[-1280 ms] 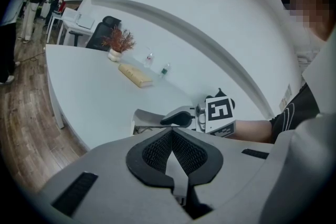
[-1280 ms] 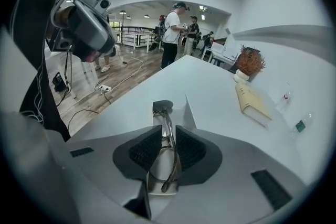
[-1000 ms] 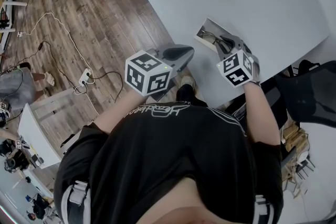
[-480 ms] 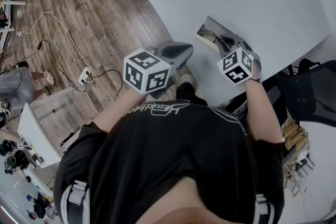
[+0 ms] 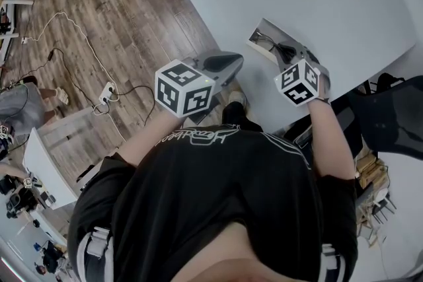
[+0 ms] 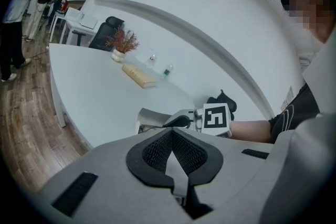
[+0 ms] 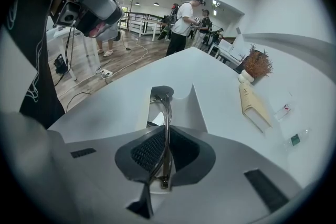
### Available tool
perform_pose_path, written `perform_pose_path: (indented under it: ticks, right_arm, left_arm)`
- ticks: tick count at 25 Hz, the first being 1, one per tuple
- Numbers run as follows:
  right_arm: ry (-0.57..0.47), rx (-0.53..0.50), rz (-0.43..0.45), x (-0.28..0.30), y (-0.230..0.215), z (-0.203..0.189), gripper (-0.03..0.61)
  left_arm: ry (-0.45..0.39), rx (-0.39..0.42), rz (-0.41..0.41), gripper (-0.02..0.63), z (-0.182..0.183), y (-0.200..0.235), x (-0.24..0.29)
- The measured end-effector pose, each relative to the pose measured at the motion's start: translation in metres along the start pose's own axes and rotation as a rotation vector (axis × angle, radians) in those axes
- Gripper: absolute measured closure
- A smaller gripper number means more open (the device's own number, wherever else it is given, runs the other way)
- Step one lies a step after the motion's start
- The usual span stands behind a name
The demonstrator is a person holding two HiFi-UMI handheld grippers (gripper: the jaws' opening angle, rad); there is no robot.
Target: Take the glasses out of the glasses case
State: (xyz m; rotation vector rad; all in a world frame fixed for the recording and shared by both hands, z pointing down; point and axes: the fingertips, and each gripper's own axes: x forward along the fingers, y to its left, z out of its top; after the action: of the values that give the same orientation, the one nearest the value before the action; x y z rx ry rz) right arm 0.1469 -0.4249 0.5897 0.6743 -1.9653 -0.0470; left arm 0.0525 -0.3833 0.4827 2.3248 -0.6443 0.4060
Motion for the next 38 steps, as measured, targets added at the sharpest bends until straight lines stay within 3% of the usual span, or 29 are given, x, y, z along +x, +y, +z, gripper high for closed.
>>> perform_pose_path:
  ticks: [19,38]
  right_arm:
    - [0.013,-0.015,-0.016,-0.002,0.003,0.002,0.557]
    - [0.029,-0.066,-0.136,-0.022,-0.014,0.013,0.557]
  left_arm:
    - [-0.002,0.006,0.002,0.606,-0.001,-0.003,-0.004]
    - [-0.018,0.035,-0.005,0.606,0.001,-0.014,-0.022]
